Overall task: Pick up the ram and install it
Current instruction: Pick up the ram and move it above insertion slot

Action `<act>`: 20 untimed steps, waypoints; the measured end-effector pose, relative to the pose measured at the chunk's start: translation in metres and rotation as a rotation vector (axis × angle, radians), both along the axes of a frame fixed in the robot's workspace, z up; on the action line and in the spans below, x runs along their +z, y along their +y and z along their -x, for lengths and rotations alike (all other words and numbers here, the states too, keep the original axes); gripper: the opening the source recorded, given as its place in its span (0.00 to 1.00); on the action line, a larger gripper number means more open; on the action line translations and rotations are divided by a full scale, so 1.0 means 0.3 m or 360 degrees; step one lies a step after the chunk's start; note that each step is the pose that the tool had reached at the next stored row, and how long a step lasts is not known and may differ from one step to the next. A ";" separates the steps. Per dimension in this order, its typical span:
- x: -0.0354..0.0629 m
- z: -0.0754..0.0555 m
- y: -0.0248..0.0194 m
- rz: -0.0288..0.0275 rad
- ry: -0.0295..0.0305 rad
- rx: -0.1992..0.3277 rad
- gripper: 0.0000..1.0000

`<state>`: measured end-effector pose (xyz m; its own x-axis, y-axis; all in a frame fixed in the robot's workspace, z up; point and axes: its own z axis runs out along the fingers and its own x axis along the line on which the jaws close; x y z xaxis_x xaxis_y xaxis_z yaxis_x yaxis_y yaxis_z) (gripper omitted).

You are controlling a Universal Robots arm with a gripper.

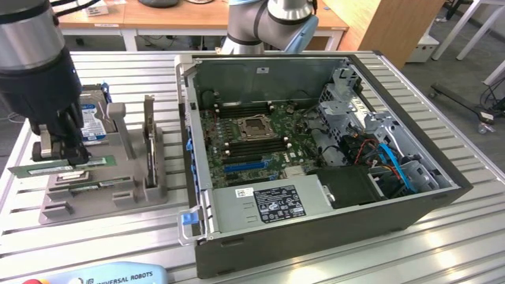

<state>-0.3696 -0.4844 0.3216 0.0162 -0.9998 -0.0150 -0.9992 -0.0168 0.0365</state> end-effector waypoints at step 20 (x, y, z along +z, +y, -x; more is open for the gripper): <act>0.190 0.000 0.000 0.00003 0.00001 0.0000 0.12</act>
